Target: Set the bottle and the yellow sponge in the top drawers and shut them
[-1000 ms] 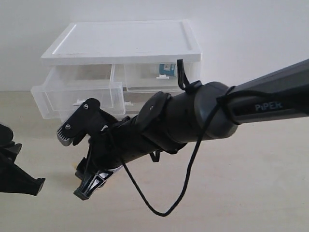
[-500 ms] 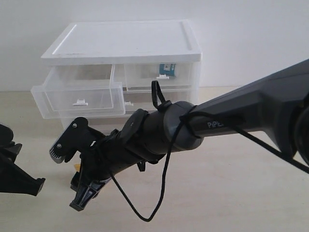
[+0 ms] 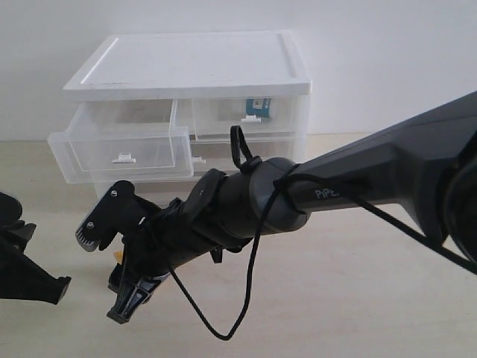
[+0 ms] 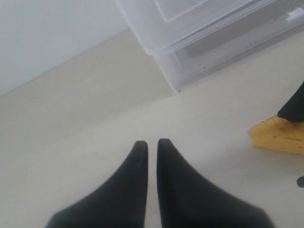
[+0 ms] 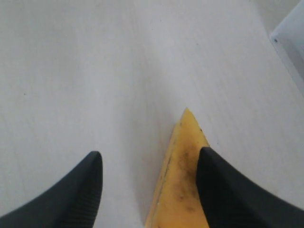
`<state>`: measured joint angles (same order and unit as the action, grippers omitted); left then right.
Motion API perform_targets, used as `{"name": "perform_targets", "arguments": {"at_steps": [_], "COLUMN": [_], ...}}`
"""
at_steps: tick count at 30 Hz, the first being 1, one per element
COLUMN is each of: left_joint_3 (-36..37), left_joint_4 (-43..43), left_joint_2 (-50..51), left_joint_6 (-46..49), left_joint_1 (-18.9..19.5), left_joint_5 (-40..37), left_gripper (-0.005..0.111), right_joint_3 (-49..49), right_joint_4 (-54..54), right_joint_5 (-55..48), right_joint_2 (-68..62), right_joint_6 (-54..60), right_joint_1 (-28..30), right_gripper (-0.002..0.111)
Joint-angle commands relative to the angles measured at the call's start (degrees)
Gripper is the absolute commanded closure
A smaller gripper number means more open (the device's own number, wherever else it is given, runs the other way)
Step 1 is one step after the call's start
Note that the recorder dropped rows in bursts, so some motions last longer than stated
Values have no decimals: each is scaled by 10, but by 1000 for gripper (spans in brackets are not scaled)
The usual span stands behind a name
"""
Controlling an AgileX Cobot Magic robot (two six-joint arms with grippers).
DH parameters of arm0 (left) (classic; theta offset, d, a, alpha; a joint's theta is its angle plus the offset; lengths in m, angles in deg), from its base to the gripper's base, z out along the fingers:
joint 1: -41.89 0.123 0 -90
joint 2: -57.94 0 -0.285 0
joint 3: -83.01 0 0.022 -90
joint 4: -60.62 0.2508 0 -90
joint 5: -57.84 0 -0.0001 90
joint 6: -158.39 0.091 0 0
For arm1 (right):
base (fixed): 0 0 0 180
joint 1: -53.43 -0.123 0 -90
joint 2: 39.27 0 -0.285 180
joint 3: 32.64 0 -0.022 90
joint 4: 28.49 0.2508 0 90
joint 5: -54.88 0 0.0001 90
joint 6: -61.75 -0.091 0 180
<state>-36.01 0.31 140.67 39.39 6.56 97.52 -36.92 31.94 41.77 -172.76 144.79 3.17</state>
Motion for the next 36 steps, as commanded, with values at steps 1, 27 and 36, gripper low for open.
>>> {"name": "perform_targets", "arguments": {"at_steps": [1,27,36], "left_joint_3": [3,3,3], "left_joint_4": [3,12,14], "left_joint_2": [-4,-4,-4], "left_joint_6": [2,2,2], "left_joint_1": [1,1,1], "left_joint_5": [-5,-7,-12], "left_gripper": [103,103,103], "right_joint_3": [2,2,2], "right_joint_4": [-61,-341,-341], "right_joint_5": [-22,-29,-11], "right_joint_2": [-9,5,4], "right_joint_6": [-63,-345,-340], "right_joint_1": [1,24,24], "right_gripper": [56,55,55]}}
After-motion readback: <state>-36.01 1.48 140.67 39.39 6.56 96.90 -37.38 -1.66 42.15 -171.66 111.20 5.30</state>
